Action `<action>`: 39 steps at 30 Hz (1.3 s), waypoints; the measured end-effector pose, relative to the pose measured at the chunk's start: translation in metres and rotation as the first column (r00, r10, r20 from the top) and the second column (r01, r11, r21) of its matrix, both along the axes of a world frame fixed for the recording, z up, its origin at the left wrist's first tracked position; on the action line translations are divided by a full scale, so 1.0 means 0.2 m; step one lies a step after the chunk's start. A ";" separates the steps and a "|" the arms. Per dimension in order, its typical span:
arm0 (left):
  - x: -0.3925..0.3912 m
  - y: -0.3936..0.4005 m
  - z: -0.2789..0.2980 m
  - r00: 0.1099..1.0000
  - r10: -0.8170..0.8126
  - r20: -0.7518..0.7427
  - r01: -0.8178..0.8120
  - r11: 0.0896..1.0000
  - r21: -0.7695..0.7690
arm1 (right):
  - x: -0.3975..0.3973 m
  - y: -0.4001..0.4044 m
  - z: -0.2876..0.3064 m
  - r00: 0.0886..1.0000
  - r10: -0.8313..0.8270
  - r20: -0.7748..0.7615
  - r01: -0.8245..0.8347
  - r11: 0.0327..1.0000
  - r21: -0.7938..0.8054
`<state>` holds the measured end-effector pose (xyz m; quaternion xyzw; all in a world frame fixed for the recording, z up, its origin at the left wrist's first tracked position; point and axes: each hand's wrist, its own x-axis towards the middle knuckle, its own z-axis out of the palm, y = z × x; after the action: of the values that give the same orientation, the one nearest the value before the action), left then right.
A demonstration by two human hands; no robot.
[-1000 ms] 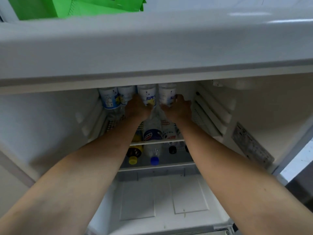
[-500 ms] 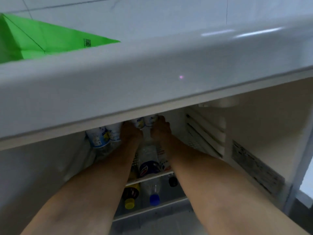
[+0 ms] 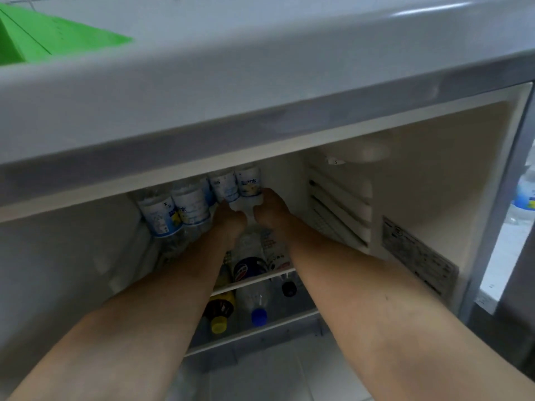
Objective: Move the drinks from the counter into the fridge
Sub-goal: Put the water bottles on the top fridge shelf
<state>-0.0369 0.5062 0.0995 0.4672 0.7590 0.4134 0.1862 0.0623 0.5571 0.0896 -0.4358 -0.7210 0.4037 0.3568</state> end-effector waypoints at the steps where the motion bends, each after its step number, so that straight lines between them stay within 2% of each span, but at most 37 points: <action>1: 0.02 -0.02 0.01 0.999 0.016 0.031 -0.017 0.999 0.033 | 0.01 -0.02 0.00 0.999 -0.041 -0.024 0.040 0.999 -0.006; 4: 0.05 -0.09 0.01 0.994 0.095 0.061 -0.102 0.985 0.141 | 0.06 -0.09 -0.01 0.980 -0.179 -0.085 0.181 0.984 0.011; 7: 0.08 -0.20 -0.01 0.976 0.215 -0.016 -0.203 0.940 0.275 | 0.11 -0.18 0.00 0.952 -0.259 -0.162 0.265 0.964 0.015; 11: 0.16 -0.39 -0.05 0.964 0.258 -0.063 -0.199 0.859 0.472 | 0.18 -0.35 0.02 0.941 -0.243 -0.236 0.252 0.968 0.007; 15: 0.30 -0.58 -0.09 0.960 0.241 -0.144 -0.125 0.827 0.549 | 0.32 -0.60 0.02 0.933 -0.217 -0.288 0.233 0.972 0.021; 18: 0.45 -0.74 -0.14 0.969 0.221 -0.110 -0.135 0.849 0.511 | 0.49 -0.83 -0.02 0.930 -0.207 -0.303 0.222 0.975 0.013; 24: 0.84 -1.10 -0.23 0.973 0.228 -0.042 -0.186 0.878 0.441 | 0.86 -1.25 -0.16 0.948 -0.226 -0.223 0.224 0.974 -0.033; 28: 1.08 -1.36 -0.33 0.976 0.209 -0.069 -0.172 0.919 0.355 | 1.12 -1.55 -0.30 0.952 -0.232 -0.199 0.219 0.972 -0.086; 35: 1.47 -1.76 -0.69 0.990 0.024 -0.139 -0.021 1.000 0.020 | 1.67 -2.05 -0.74 0.918 -0.373 -0.132 0.329 0.905 -0.268; 38: 1.59 -1.87 -0.91 0.993 -0.074 -0.092 0.063 0.991 -0.115 | 1.95 -2.22 -0.95 0.861 -0.504 -0.068 0.443 0.808 -0.388; 39: 1.63 -1.90 -0.98 0.993 -0.116 -0.028 0.109 0.977 -0.184 | 2.04 -2.28 -1.01 0.828 -0.558 -0.053 0.486 0.761 -0.429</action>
<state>0.2891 0.1262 -0.0969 0.4982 0.7695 0.3220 0.2367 0.4711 0.1001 -0.1117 -0.6451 -0.4379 0.4626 0.4219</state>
